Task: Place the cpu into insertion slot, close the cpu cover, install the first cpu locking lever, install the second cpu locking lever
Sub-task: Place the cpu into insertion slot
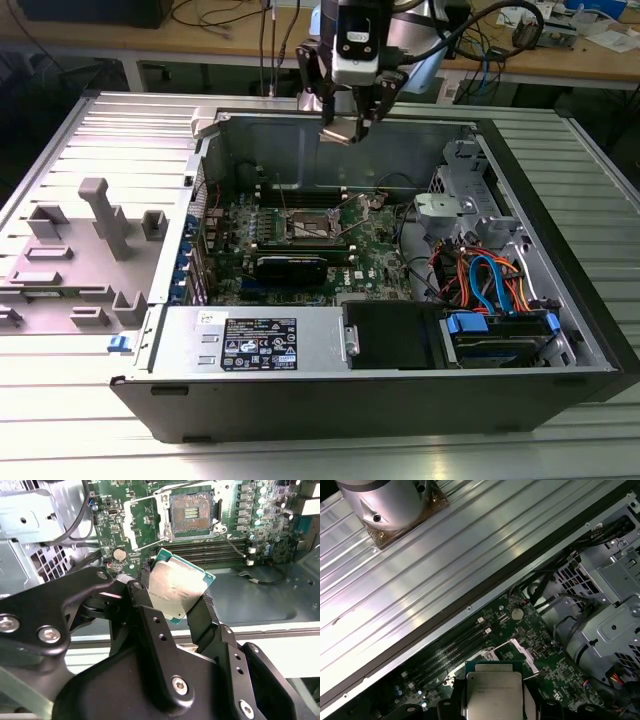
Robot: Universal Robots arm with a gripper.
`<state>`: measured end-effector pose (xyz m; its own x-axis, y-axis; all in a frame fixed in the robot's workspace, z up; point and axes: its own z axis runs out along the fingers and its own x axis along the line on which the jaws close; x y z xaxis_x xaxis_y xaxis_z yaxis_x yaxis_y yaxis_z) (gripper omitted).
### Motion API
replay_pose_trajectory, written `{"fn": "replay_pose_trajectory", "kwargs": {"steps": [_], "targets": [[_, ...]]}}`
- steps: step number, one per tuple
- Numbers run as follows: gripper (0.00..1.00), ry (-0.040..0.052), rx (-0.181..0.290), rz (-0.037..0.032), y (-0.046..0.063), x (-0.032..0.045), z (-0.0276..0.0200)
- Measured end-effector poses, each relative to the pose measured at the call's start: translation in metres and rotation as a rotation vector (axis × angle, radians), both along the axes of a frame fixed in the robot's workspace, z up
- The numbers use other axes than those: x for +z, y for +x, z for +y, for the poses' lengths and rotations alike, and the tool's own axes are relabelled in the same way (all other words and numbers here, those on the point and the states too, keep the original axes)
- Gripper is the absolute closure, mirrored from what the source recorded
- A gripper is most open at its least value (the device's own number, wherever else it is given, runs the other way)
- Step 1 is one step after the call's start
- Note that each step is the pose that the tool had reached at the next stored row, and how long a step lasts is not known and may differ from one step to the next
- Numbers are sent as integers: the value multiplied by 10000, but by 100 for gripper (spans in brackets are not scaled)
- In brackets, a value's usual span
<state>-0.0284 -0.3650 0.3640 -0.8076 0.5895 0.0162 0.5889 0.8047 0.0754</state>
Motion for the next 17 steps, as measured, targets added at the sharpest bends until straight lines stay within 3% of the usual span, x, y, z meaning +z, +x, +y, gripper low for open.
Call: {"fn": "replay_pose_trajectory", "kwargs": {"steps": [4, 17], "targets": [[46, 0, -290, 5, 0, -4, -1], [46, 0, -331, 5, 0, -5, -1]]}}
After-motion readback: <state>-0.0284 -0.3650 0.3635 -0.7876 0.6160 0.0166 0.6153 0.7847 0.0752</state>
